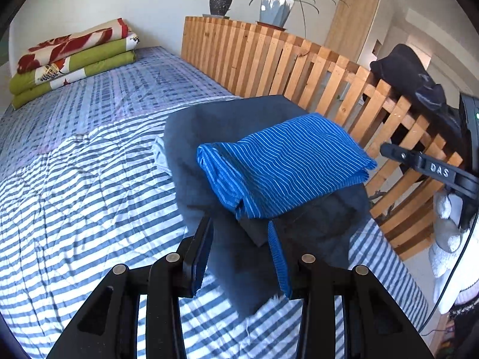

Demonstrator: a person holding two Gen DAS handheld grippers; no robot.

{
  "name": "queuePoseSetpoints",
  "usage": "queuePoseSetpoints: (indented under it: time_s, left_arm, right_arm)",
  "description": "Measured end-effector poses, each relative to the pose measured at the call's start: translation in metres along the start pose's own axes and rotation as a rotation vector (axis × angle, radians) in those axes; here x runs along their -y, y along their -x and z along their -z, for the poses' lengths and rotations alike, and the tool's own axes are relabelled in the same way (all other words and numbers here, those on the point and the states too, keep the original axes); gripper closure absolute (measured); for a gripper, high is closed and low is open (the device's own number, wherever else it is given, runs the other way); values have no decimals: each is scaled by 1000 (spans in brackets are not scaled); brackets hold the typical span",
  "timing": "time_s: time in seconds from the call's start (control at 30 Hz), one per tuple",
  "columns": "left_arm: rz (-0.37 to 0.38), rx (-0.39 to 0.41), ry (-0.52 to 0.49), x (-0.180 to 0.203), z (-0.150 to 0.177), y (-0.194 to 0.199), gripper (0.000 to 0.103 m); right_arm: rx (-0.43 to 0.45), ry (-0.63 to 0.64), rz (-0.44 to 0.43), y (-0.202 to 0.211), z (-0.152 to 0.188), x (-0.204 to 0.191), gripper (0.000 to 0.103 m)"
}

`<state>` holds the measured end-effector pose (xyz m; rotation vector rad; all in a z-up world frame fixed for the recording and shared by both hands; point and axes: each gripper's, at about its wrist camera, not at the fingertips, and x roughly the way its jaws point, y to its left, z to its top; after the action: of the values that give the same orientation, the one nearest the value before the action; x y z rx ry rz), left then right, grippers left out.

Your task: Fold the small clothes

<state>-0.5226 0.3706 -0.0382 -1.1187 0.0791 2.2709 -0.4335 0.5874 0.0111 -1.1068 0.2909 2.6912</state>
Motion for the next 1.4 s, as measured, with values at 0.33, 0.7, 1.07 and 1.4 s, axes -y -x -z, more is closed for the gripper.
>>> queuePoseSetpoints:
  time_s: [0.33, 0.7, 1.07, 1.4]
  left_arm:
    - [-79, -17, -7, -10, 92, 122, 62]
    - [-161, 62, -2, -5, 231, 313, 52]
    - [-216, 122, 62, 10, 375, 415, 26]
    - [-275, 123, 152, 15, 457, 444, 22]
  right_arm:
    - [-43, -19, -94, 88, 84, -36, 61]
    - [-21, 143, -118, 227, 193, -140, 58]
    - [-45, 218, -164, 307, 314, -219, 51]
    - [-71, 214, -153, 332, 374, -240, 51]
